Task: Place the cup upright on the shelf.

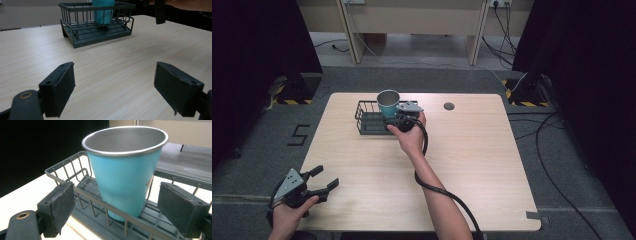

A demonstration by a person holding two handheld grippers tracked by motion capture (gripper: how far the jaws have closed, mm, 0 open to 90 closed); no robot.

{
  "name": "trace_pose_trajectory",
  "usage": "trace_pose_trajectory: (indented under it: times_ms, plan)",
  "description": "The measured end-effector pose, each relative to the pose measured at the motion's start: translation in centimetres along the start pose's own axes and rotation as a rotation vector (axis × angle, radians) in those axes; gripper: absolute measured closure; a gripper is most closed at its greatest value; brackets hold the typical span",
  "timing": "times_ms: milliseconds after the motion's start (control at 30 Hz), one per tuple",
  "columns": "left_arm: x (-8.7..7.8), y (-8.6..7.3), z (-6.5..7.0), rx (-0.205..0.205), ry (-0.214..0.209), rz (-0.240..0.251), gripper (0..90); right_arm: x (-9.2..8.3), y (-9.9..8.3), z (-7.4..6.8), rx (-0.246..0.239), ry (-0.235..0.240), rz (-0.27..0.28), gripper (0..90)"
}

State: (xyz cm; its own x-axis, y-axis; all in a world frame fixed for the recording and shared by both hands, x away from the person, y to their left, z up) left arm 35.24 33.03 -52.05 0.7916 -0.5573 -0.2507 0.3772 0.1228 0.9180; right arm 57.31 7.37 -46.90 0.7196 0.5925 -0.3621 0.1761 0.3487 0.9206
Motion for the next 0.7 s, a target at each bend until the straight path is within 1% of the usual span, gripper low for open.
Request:
trace_pose_trajectory:
  times_ms: [367, 700]
  plan:
    - [0.0, 0.0, 0.1, 0.013, 0.007, -0.006, 16.3, -3.1, -0.8, 0.8, 0.000, -0.004, 0.029, 15.6]
    - [0.1, 0.0, 0.0, 0.008, 0.010, -0.005, 16.3, -5.1, -1.7, 1.2, 0.008, 0.008, 0.027, 15.9]
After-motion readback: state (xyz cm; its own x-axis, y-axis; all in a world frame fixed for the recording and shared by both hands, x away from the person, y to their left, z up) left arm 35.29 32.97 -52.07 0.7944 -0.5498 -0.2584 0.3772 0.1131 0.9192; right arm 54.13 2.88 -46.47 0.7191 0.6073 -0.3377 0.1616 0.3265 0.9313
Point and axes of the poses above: each handheld gripper's, and its own axes: x roughly forward along the jaws, y roughly out of its top, z roughly to its right, the point moved 6 cm from there along x, roughly forward along the jaws, and after that the axes turned 14 degrees about -x, right-handed, at the moved point
